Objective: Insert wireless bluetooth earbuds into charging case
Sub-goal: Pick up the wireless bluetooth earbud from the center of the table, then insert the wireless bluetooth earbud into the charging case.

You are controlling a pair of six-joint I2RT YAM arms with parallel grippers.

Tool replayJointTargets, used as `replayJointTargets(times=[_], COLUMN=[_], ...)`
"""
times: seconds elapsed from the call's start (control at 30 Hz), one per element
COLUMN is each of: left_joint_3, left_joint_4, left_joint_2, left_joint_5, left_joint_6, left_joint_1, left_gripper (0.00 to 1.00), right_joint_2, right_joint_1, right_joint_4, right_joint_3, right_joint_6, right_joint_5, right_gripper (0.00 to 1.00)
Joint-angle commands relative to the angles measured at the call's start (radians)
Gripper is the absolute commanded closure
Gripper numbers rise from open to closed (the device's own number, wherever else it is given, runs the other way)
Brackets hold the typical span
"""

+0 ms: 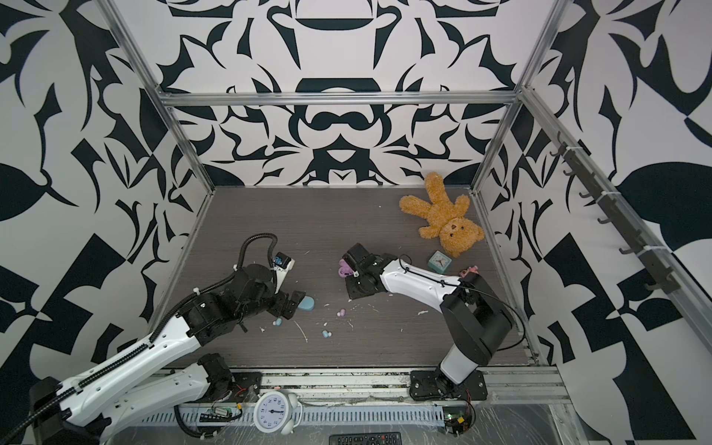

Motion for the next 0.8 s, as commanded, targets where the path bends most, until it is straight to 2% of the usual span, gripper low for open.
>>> replayJointTargets(times=[0.0,0.33,0.77], left_joint_3=[0.019,0.021,0.023], left_joint_4=[-0.010,-0.011,-0.008], left_joint_2=[0.003,0.017,0.032], left_joint_5=[-0.003,-0.006,-0.011], left_joint_6=[0.006,0.008,0.012], left_joint_1=[0.004,0.004,0.004], left_gripper=[0.01,0.01,0.01], right_joint_2=[0.010,0.122,0.186], right_joint_1=[-0.030,-0.078,-0.105], right_joint_4=[0.058,0.059,0.056], right_joint_3=[0.053,0.161,0.223], right_joint_6=[-0.053,-0.162,-0.218], right_joint_5=[-0.093,-0.140,-0.139], right_gripper=[0.92,0.92,0.93])
